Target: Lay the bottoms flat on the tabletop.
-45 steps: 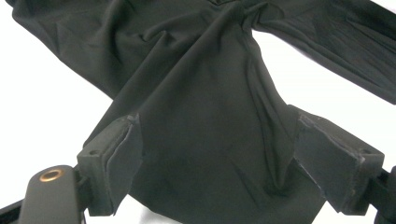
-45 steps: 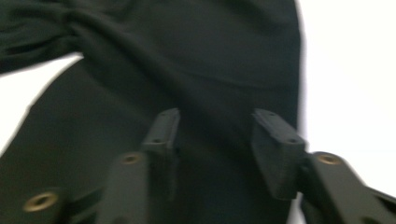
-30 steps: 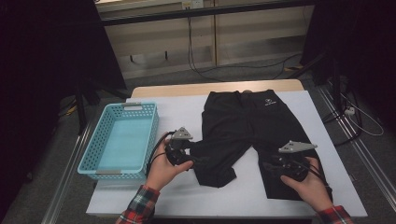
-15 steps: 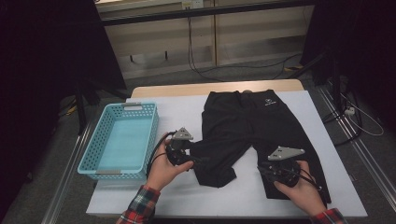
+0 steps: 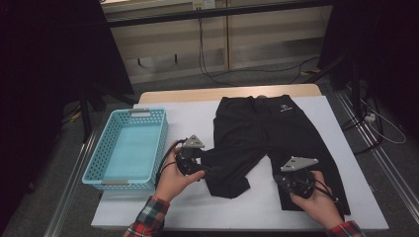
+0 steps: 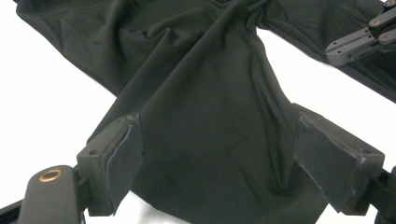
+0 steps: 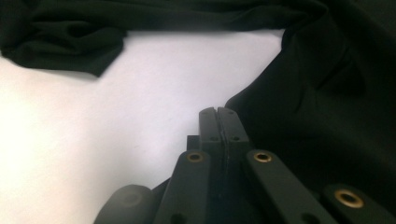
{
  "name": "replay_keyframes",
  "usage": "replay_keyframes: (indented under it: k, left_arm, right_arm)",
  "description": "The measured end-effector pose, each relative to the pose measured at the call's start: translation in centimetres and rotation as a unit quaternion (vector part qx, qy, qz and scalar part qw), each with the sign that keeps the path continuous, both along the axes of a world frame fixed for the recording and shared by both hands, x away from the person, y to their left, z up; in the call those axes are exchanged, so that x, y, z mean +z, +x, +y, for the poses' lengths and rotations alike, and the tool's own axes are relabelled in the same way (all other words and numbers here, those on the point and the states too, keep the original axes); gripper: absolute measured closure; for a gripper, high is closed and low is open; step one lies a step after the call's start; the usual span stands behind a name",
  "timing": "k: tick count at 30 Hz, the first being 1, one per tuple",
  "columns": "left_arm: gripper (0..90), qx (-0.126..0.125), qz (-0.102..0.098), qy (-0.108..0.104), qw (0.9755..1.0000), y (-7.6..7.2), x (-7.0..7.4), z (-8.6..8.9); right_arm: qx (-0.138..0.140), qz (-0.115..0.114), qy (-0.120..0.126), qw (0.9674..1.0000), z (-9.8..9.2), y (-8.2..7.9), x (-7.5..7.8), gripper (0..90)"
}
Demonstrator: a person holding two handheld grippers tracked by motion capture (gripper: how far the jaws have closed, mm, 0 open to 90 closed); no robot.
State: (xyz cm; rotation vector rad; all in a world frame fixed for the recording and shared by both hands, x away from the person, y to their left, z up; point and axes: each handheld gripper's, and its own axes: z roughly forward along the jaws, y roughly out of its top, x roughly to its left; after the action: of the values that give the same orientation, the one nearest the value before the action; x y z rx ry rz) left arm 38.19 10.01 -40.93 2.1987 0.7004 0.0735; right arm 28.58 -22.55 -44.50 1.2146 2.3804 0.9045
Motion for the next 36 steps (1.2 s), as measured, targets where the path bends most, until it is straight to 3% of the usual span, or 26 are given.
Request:
replay_keyframes:
  k: [4,10,17,21,24,29,32,36]
  left_arm:
    - [16.7,0.005,-0.001,-0.001,1.0,0.1,-0.1,0.1]
    - [16.7,0.004,0.003,-0.001,1.0,0.2,-0.2,0.2]
    - [16.6,0.002,0.005,-0.002,1.0,0.3,-0.2,0.2]
    - [16.6,0.003,0.005,0.001,1.0,0.2,-0.3,0.1]
    - [16.6,0.0,0.007,-0.001,1.0,0.2,-0.2,0.1]
    - [16.6,-0.002,0.006,0.001,1.0,0.2,-0.2,0.1]
    - [16.6,0.0,0.004,0.0,1.0,0.2,-0.2,0.0]
    - [16.6,-0.002,0.004,0.001,1.0,0.2,-0.2,-0.1]
  right_arm:
    - [0.009,0.016,0.02,0.9996,-0.7,-0.7,0.1,90.0]
    - [0.017,0.021,0.041,0.9988,-0.8,-1.2,0.3,90.0]
    - [0.035,0.023,0.032,0.9986,-0.1,-1.8,0.4,90.0]
    - [0.037,0.022,0.039,0.9983,-0.3,-2.0,0.4,89.5]
    - [0.039,0.016,0.055,0.9976,-0.8,-2.1,0.7,75.4]
    - [0.008,-0.014,0.06,0.998,-2.5,-1.8,1.4,59.1]
    - [-0.028,-0.027,0.047,0.9981,-4.4,-1.4,1.6,55.2]
    - [-0.08,-0.035,0.024,0.9959,-6.6,-1.0,1.3,53.9]
